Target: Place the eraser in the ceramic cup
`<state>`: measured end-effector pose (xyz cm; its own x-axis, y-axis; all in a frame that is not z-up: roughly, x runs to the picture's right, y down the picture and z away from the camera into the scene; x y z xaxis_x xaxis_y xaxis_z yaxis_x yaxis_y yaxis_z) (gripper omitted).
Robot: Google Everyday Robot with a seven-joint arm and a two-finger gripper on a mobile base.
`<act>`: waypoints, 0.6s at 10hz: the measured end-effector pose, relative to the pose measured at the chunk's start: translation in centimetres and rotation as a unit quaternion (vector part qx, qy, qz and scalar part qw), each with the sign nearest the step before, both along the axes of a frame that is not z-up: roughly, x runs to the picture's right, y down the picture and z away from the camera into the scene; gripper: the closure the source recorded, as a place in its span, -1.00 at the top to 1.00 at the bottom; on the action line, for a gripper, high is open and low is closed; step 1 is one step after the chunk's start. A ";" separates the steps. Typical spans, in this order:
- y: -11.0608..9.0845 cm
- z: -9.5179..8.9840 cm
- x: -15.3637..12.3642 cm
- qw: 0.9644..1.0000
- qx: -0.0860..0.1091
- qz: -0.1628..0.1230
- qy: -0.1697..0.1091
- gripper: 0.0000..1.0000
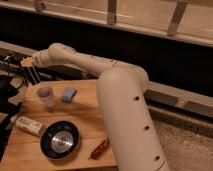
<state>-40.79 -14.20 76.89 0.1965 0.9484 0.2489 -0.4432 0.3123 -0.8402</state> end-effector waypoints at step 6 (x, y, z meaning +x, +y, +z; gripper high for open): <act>2.2 -0.1 2.0 0.999 -0.016 0.029 0.007 -1.00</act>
<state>-38.83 -12.05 76.76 0.1446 0.9656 0.2163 -0.4715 0.2594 -0.8428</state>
